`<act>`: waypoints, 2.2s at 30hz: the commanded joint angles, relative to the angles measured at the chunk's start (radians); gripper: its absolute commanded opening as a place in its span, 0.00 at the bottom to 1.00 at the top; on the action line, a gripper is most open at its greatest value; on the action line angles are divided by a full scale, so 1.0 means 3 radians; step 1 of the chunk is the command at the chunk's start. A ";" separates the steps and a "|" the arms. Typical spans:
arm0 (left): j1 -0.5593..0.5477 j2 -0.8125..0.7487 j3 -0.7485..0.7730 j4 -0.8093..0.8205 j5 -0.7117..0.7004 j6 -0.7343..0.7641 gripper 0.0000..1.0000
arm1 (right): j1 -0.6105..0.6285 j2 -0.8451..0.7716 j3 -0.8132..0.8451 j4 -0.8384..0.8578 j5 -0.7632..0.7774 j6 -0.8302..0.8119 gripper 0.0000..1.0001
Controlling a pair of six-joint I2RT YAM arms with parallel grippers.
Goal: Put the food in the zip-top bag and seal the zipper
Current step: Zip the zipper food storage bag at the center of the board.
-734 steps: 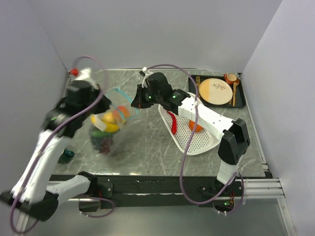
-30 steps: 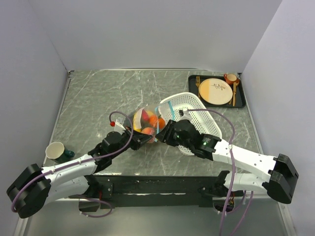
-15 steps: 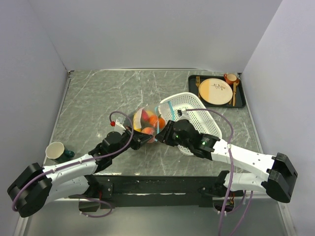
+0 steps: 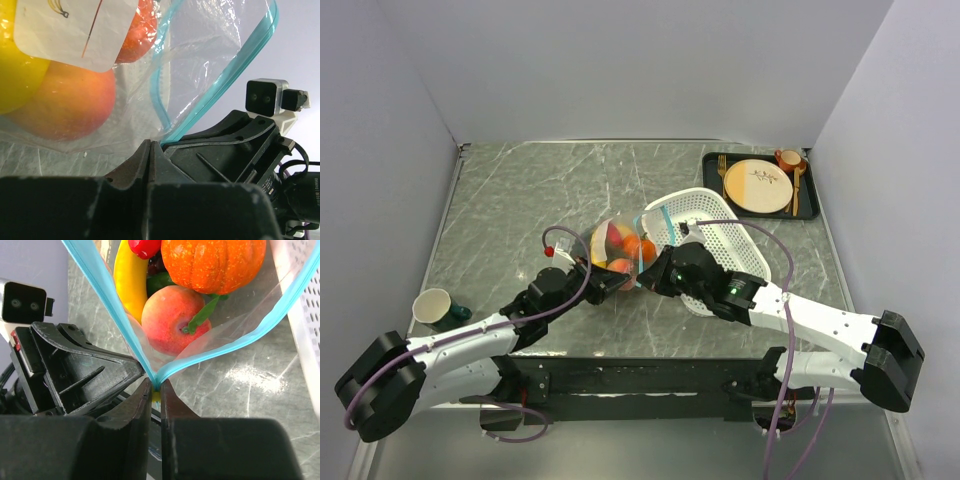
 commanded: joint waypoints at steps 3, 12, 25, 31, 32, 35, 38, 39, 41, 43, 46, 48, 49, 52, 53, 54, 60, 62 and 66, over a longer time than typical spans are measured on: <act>0.0007 -0.0096 -0.0081 0.0281 0.0035 -0.0051 0.32 | -0.0011 -0.0028 0.0067 0.0220 0.0024 0.0044 0.06; -0.0110 -0.0378 -0.0352 0.0400 -0.0195 -0.0230 0.56 | 0.0000 -0.0094 -0.0164 0.0594 0.0141 0.0351 0.00; -0.0239 0.0108 -0.0516 0.1253 -0.0379 -0.0475 0.60 | 0.0015 -0.0294 -0.0363 0.0736 0.0055 0.0458 0.00; -0.0254 0.0190 -0.0480 0.1310 -0.0389 -0.0465 0.57 | 0.0035 -0.0197 -0.0333 0.0793 -0.0196 0.0407 0.00; -0.0259 0.0190 -0.0485 0.1315 -0.0399 -0.0465 0.56 | 0.0035 -0.0176 -0.0322 0.0828 -0.0282 0.0397 0.00; -0.0264 0.0180 -0.0485 0.1305 -0.0404 -0.0470 0.53 | 0.0046 -0.0191 -0.0327 0.0839 -0.0314 0.0382 0.00; -0.0264 0.0200 -0.0521 0.1345 -0.0420 -0.0501 0.48 | 0.0040 -0.0176 -0.0277 0.0799 -0.0365 0.0325 0.00; -0.0259 0.0205 -0.0521 0.1356 -0.0415 -0.0516 0.45 | 0.0040 -0.0171 -0.0261 0.0783 -0.0375 0.0315 0.00; -0.0259 0.0231 -0.0526 0.1371 -0.0410 -0.0532 0.41 | 0.0046 -0.0176 -0.0261 0.0767 -0.0390 0.0300 0.00; -0.0259 0.0246 -0.0516 0.1361 -0.0410 -0.0537 0.35 | 0.0046 -0.0176 -0.0266 0.0767 -0.0406 0.0300 0.00; -0.0259 0.0226 -0.0511 0.1325 -0.0425 -0.0542 0.22 | 0.0046 -0.0166 -0.0271 0.0737 -0.0406 0.0300 0.00; -0.0259 0.0200 -0.0516 0.1300 -0.0445 -0.0542 0.13 | 0.0046 -0.0166 -0.0276 0.0747 -0.0401 0.0300 0.00; -0.0264 0.0165 -0.0516 0.1279 -0.0450 -0.0547 0.10 | 0.0046 -0.0151 -0.0276 0.0742 -0.0401 0.0305 0.00; -0.0259 0.0073 -0.0506 0.1136 -0.0466 -0.0522 0.01 | 0.0051 -0.0125 -0.0266 0.0716 -0.0365 0.0289 0.00; -0.0264 0.0047 -0.0511 0.1116 -0.0471 -0.0516 0.01 | 0.0046 -0.0120 -0.0251 0.0691 -0.0335 0.0289 0.00; -0.0264 0.0026 -0.0521 0.1065 -0.0476 -0.0511 0.01 | 0.0051 -0.0110 -0.0241 0.0660 -0.0299 0.0284 0.00; -0.0259 -0.0168 -0.0602 0.0896 -0.0451 -0.0486 0.01 | 0.0035 -0.0084 -0.0087 0.0405 0.0008 0.0157 0.00; -0.0259 -0.0219 -0.0633 0.0845 -0.0440 -0.0470 0.01 | 0.0020 -0.0064 -0.0036 0.0364 0.0049 0.0131 0.00; -0.0259 -0.0260 -0.0679 0.0809 -0.0389 -0.0430 0.01 | -0.0026 -0.0008 0.0010 0.0363 0.0029 0.0105 0.00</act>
